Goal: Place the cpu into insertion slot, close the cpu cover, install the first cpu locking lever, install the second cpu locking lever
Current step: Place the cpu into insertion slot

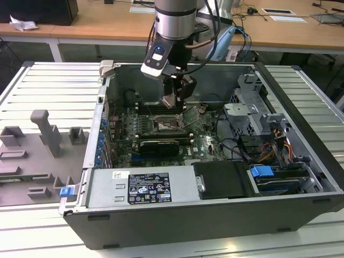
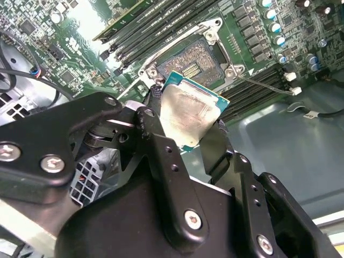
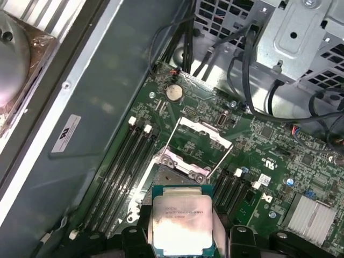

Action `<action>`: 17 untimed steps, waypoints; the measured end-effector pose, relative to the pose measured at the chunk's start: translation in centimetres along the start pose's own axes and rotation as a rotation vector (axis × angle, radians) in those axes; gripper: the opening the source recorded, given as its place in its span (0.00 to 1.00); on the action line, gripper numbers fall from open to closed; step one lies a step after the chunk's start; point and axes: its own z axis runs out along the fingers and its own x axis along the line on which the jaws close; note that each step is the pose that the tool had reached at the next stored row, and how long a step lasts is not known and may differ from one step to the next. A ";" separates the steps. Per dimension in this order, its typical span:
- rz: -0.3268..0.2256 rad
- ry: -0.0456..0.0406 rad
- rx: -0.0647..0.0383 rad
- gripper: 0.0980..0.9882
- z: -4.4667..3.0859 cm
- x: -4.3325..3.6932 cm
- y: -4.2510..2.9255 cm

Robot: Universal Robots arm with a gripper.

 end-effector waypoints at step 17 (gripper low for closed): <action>0.145 -0.0118 -0.003 0.48 1.07 0.36 0.10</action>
